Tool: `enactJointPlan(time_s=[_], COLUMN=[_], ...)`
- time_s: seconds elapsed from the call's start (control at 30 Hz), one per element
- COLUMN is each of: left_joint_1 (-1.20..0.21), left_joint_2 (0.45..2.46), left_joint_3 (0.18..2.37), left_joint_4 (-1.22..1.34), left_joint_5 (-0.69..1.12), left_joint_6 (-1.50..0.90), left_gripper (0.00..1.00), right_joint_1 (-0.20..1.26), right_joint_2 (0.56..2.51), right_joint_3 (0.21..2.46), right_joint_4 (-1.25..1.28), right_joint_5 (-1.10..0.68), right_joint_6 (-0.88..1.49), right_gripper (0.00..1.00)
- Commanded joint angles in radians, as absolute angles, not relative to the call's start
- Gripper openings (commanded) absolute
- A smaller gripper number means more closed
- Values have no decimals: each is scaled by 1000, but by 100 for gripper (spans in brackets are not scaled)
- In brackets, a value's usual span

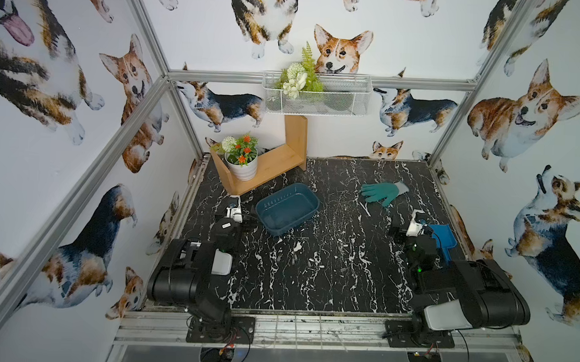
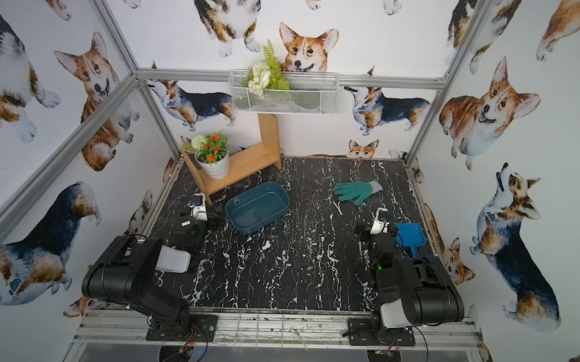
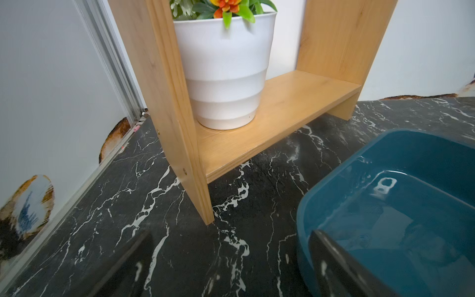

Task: Put the bit on the desktop into the storage box
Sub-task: Move the storage box to the center of the board.

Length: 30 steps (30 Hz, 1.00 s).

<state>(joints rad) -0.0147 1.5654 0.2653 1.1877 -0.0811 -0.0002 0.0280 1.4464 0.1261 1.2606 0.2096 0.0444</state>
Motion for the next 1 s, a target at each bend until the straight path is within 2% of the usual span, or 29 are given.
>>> enactJointPlan(time_s=[0.0, 0.97], left_joint_1=[-13, -6], left_joint_2=[1563, 1565], left_joint_3=[258, 264], left_joint_4=[1212, 1205], left_joint_5=[-19, -6], left_joint_6=[20, 13], left_gripper=[100, 100], right_joint_1=[31, 26], right_joint_2=[1445, 1448], right_joint_3=[126, 132], right_joint_4=[1296, 1286], right_joint_5=[210, 200], right_joint_6=[43, 43], right_gripper=[100, 100])
